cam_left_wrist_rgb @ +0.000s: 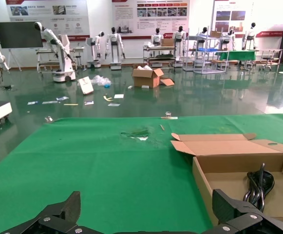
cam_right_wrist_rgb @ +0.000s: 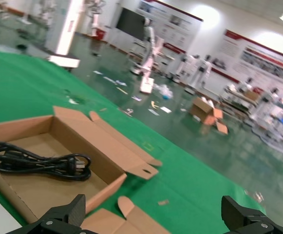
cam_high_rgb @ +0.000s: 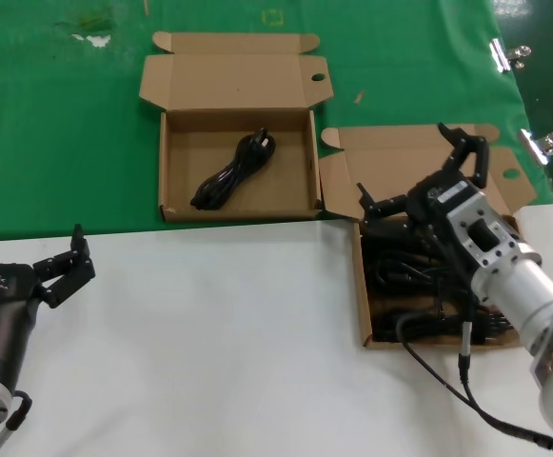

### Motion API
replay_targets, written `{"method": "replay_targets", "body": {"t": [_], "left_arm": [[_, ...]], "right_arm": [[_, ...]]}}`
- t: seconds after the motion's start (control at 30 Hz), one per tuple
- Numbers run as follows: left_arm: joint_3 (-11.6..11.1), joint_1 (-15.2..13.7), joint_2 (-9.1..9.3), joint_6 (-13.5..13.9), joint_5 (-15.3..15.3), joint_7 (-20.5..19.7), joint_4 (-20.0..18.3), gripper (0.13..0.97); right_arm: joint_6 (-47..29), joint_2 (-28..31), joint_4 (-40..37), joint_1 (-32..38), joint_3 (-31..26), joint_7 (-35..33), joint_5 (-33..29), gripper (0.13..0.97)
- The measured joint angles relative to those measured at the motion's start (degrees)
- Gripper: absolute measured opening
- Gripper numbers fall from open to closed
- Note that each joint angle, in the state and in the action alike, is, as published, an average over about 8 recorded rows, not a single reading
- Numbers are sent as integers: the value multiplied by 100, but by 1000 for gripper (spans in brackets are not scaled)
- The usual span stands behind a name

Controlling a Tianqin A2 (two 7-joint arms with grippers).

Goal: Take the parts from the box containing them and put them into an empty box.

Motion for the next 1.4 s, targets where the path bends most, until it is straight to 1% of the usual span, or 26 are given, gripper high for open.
{"method": "replay_targets", "body": {"t": [0.27, 0.6, 0.73, 0.87, 1.4], "left_arm": [[0, 0, 0, 0, 1, 1, 0, 964], [0, 0, 0, 0, 0, 1, 0, 965], [0, 0, 0, 0, 0, 1, 0, 966], [0, 0, 0, 0, 0, 1, 0, 966], [0, 0, 0, 0, 0, 1, 0, 966]], "right_arm": [[502, 47, 655, -646, 132, 921, -8, 966], [1132, 106, 1477, -1460, 299, 2087, -19, 966], [1319, 123, 1720, -1701, 348, 2432, -22, 966], [1394, 130, 1818, -1797, 368, 2570, -24, 966], [1402, 131, 1829, -1808, 370, 2584, -24, 966]]}}
